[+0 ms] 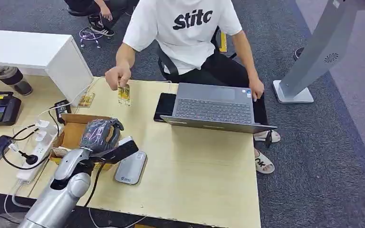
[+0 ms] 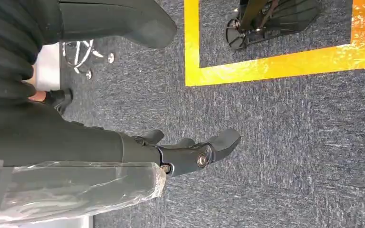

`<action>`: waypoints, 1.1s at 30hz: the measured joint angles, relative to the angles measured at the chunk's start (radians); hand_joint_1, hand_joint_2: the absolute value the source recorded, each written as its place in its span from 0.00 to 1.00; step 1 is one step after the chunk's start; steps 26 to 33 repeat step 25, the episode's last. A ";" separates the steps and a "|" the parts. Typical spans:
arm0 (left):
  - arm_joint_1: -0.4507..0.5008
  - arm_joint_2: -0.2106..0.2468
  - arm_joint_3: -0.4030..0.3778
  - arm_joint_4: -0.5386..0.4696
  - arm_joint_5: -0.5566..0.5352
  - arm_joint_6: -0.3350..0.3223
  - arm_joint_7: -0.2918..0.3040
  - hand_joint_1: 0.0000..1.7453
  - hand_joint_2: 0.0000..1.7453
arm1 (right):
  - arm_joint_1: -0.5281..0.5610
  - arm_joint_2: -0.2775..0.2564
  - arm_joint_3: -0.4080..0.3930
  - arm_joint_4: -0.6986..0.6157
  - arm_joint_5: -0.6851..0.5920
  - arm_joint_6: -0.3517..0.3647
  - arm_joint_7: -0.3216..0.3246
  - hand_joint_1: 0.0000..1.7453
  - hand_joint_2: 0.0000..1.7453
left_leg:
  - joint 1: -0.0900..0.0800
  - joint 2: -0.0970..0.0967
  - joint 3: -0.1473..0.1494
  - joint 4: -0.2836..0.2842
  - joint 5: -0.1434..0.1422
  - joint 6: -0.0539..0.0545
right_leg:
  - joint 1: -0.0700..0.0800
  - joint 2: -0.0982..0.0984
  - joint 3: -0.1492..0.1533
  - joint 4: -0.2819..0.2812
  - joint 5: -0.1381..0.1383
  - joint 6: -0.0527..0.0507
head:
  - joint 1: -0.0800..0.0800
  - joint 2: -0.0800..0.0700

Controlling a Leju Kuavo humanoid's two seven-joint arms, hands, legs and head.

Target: Pass the card to the sensor for recognition and then transmit it.

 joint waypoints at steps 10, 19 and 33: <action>-0.139 0.051 0.098 0.000 0.011 0.040 0.039 0.00 0.00 | 0.000 -0.001 0.000 0.000 -0.001 0.000 -0.003 0.00 1.00 | 0.001 0.000 0.000 0.000 0.000 -0.001 | 0.000 0.000 0.000 0.000 0.000 0.000 | 0.000 0.000; -0.151 0.055 0.147 -0.026 0.026 0.060 0.029 0.00 0.00 | 0.000 -0.001 0.000 -0.001 -0.013 0.000 -0.008 0.00 1.00 | 0.000 0.000 -0.001 0.000 0.000 0.000 | 0.000 0.000 0.000 0.000 0.000 0.000 | 0.000 0.000; -0.144 0.057 0.172 -0.038 0.046 0.071 0.010 0.00 0.00 | 0.000 -0.001 0.000 -0.002 -0.014 0.000 -0.009 0.00 1.00 | 0.000 0.000 0.000 0.000 0.000 -0.001 | 0.000 0.000 0.000 0.000 0.000 0.000 | 0.000 0.000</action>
